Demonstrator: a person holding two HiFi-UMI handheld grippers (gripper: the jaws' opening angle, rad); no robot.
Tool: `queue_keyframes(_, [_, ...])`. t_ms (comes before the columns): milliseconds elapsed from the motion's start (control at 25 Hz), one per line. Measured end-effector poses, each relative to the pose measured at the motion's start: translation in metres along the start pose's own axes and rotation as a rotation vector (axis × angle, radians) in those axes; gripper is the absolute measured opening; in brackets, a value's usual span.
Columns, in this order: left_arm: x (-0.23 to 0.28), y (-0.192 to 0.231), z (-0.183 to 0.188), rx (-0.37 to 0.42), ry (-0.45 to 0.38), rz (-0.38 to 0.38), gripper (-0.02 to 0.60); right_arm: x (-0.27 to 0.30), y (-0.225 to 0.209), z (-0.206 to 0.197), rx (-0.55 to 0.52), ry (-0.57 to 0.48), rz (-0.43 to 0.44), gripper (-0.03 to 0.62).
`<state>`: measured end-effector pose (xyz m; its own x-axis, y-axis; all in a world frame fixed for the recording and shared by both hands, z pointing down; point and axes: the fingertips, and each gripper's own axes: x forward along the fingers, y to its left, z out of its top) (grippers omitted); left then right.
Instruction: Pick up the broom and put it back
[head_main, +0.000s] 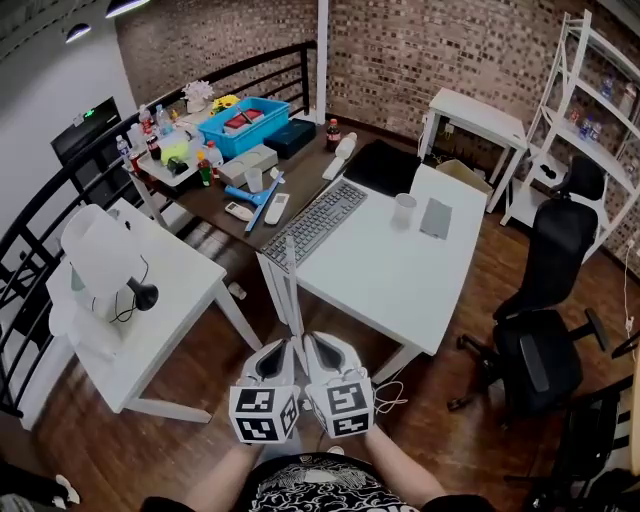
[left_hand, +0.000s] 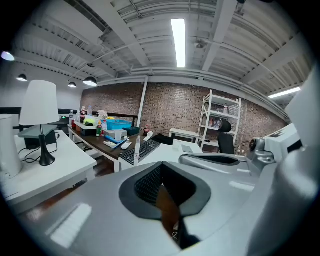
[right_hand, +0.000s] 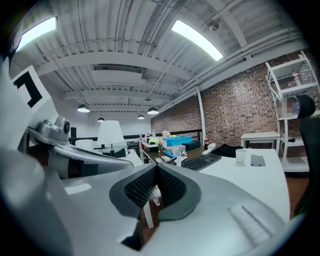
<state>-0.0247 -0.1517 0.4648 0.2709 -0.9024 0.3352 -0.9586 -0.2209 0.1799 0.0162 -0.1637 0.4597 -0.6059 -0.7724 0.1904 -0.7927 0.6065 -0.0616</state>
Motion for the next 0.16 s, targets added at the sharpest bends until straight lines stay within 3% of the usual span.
queue_keyframes(160, [-0.008,-0.012,-0.003,0.016,0.002,-0.002,0.005,-0.014,0.002,-0.001,0.008,-0.006,-0.002,0.000])
